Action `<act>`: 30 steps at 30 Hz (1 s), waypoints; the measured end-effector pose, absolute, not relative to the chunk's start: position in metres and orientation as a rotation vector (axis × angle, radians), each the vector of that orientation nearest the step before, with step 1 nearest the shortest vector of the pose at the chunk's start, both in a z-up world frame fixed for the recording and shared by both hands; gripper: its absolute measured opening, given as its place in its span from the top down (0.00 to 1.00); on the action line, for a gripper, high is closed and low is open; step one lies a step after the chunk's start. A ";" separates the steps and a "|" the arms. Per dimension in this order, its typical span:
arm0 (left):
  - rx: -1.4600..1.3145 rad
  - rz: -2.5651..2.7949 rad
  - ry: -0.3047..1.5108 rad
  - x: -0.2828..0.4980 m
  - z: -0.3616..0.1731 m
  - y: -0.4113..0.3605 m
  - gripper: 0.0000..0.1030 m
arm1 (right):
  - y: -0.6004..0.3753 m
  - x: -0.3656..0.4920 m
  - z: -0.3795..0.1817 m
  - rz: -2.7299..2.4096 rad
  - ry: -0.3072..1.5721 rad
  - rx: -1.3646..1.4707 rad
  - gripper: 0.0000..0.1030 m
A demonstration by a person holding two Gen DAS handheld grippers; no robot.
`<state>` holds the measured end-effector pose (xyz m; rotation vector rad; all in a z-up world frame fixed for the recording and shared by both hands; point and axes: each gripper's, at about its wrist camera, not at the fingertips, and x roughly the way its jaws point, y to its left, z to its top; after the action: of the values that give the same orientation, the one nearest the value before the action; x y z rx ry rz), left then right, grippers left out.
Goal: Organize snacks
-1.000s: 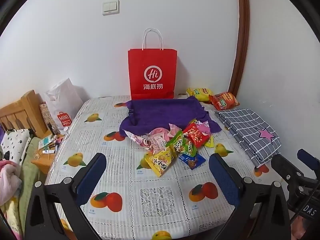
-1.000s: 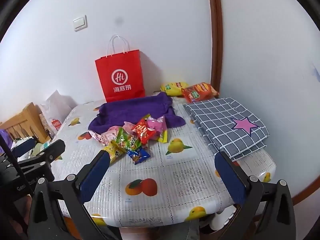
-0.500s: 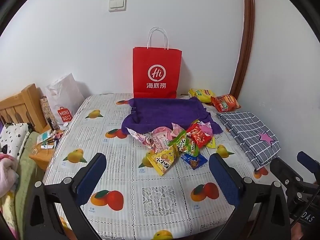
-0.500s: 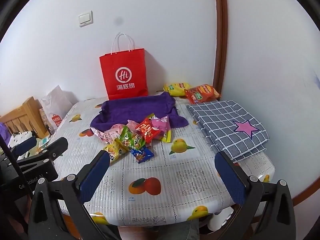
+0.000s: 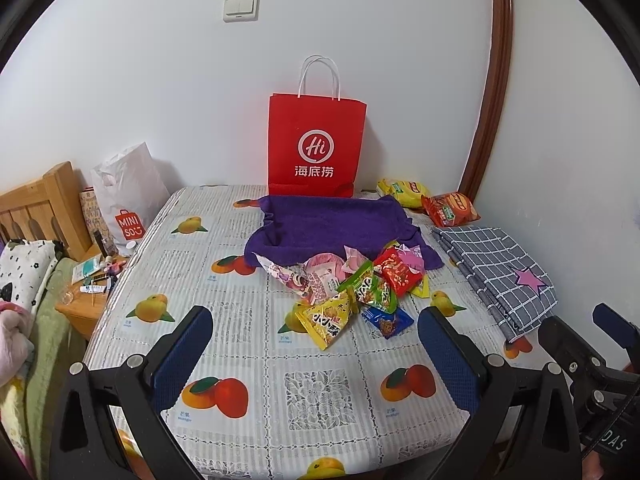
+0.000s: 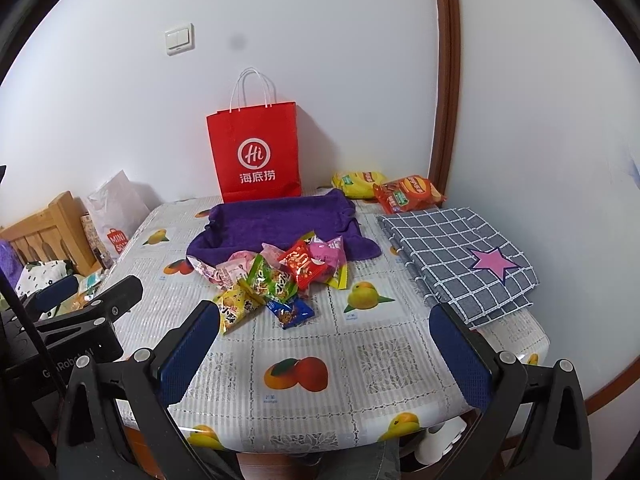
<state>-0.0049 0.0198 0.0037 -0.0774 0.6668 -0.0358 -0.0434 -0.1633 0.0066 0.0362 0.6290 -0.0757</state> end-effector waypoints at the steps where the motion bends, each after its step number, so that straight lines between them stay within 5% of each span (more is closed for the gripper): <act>1: -0.080 -0.038 0.669 -0.004 0.004 0.020 0.00 | -0.163 -0.043 0.006 -0.076 0.629 0.035 0.00; 30: -0.104 -0.052 0.676 -0.007 -0.003 0.025 0.00 | -0.158 -0.043 0.006 -0.080 0.623 0.036 0.00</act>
<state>-0.0070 0.0250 -0.0035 -0.1036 0.6758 -0.0516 -0.0431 -0.1582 0.0057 0.0360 0.6231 -0.0804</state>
